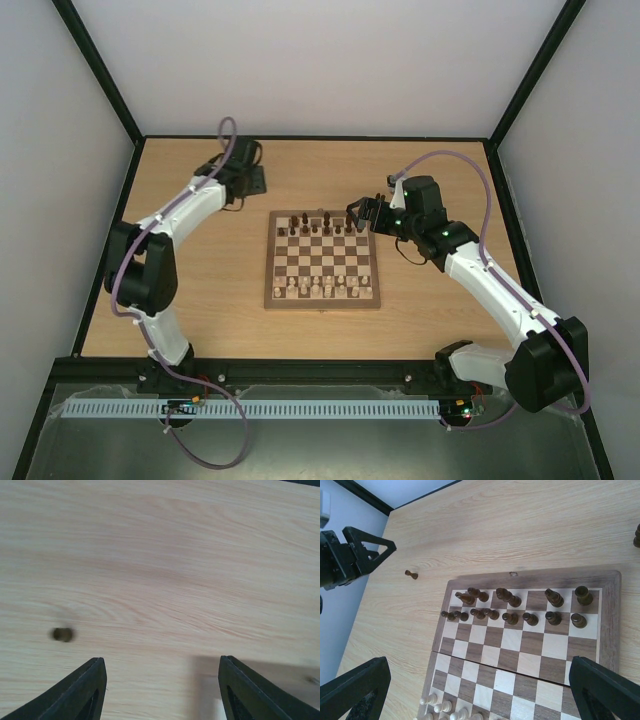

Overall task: Set up the chess pieces on the board
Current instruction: Pick up the chess piece at the center of the board.

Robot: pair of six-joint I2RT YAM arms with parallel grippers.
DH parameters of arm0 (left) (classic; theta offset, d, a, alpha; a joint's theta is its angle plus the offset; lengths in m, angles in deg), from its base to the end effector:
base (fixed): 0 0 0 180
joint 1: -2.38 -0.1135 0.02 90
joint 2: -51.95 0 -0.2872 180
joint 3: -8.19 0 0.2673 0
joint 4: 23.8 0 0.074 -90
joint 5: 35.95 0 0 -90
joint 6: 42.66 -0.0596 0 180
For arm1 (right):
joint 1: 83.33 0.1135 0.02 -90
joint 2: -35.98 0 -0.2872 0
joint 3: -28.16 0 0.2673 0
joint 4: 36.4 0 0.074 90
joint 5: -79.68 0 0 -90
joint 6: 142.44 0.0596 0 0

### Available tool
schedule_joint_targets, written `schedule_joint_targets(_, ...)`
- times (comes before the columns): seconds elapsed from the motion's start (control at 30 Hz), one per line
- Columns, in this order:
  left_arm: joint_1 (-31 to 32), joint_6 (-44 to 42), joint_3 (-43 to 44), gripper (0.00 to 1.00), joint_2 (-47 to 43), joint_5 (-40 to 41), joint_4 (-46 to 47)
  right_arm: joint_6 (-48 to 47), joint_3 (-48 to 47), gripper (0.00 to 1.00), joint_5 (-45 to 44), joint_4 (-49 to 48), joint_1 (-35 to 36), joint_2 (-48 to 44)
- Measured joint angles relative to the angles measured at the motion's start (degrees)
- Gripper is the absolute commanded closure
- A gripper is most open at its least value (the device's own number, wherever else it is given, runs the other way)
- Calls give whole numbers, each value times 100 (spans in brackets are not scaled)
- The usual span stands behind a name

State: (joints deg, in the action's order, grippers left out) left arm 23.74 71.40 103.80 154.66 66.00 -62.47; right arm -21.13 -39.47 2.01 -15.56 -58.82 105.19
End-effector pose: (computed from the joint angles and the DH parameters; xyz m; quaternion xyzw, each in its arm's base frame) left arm 0.4150 -0.1490 0.2658 -0.0609 0.9202 -0.0556 0.3826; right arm 0.2745 0.1391 0.3242 -0.0106 0.8284 0.3377 0.4468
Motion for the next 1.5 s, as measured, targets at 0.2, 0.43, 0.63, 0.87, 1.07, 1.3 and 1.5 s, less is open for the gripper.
schedule_joint_targets(0.2,-1062,125,-463,35,199,223,98,0,0,2,35,0,0,0)
schedule_joint_targets(0.43,-1305,192,-529,38,651,337,197,0,0,1,55,0,15,0)
schedule_joint_targets(0.63,-1351,201,-529,45,979,291,363,0,0,1,72,0,26,0)
schedule_joint_targets(0.87,-1502,199,-529,56,1263,155,527,0,0,1,72,0,26,0)
schedule_joint_targets(1.07,-1580,190,-529,76,1268,59,616,0,0,2,72,0,28,0)
schedule_joint_targets(1.3,-1582,157,-511,94,1353,-33,717,0,0,1,70,0,28,0)
schedule_joint_targets(1.5,-1580,142,-511,96,1355,-55,739,0,0,1,72,0,28,0)
